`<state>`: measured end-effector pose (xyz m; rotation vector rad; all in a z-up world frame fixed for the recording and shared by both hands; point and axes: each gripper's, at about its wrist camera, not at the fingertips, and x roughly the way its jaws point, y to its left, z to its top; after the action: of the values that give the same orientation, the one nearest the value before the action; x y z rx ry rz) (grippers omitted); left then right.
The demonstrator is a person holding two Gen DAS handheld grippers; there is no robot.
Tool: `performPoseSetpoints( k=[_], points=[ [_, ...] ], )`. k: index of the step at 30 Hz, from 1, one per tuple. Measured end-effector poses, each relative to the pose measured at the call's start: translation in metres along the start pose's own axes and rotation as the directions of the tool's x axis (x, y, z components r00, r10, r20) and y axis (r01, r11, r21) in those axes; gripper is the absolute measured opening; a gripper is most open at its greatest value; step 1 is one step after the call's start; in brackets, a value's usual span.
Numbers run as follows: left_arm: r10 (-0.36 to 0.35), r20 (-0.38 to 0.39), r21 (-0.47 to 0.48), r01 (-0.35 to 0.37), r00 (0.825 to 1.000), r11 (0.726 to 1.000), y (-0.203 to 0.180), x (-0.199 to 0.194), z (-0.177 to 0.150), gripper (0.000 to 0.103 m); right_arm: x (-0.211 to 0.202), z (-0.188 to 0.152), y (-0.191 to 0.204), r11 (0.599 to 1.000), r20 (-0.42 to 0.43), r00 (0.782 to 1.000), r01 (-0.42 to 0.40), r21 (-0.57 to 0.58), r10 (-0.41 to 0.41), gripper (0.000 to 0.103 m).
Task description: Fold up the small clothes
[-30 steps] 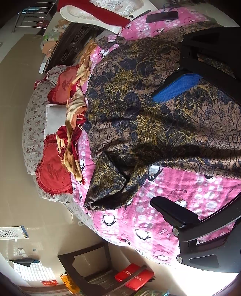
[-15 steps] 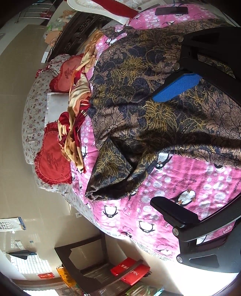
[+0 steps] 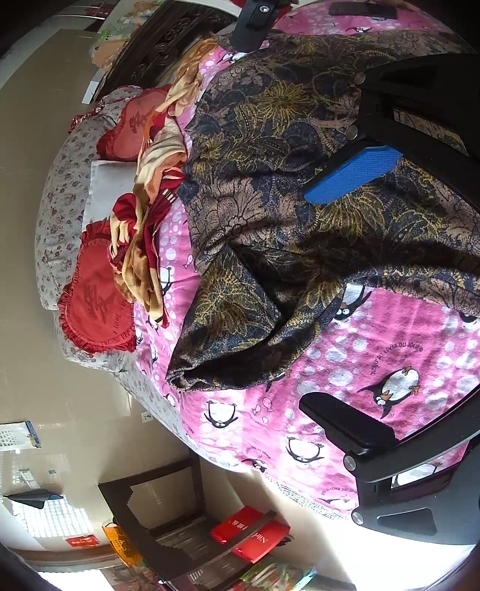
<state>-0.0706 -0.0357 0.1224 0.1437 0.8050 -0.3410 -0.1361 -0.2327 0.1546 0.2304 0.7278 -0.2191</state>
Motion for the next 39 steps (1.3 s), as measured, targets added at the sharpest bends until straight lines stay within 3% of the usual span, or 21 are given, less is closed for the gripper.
performPoseSetpoints(
  k=[12,39],
  points=[
    [0.02,-0.043,-0.023,-0.021,0.999,1.0,0.005,0.031,0.004,0.102,0.047,-0.006,0.016,0.999,-0.057,0.998,0.019,-0.034,-0.021,0.103],
    [0.047,-0.084,-0.048,-0.051,0.995,0.998,0.017,0.053,0.002,0.102,0.078,-0.014,0.024,1.0,-0.113,0.994,0.011,-0.02,-0.013,0.103]
  ],
)
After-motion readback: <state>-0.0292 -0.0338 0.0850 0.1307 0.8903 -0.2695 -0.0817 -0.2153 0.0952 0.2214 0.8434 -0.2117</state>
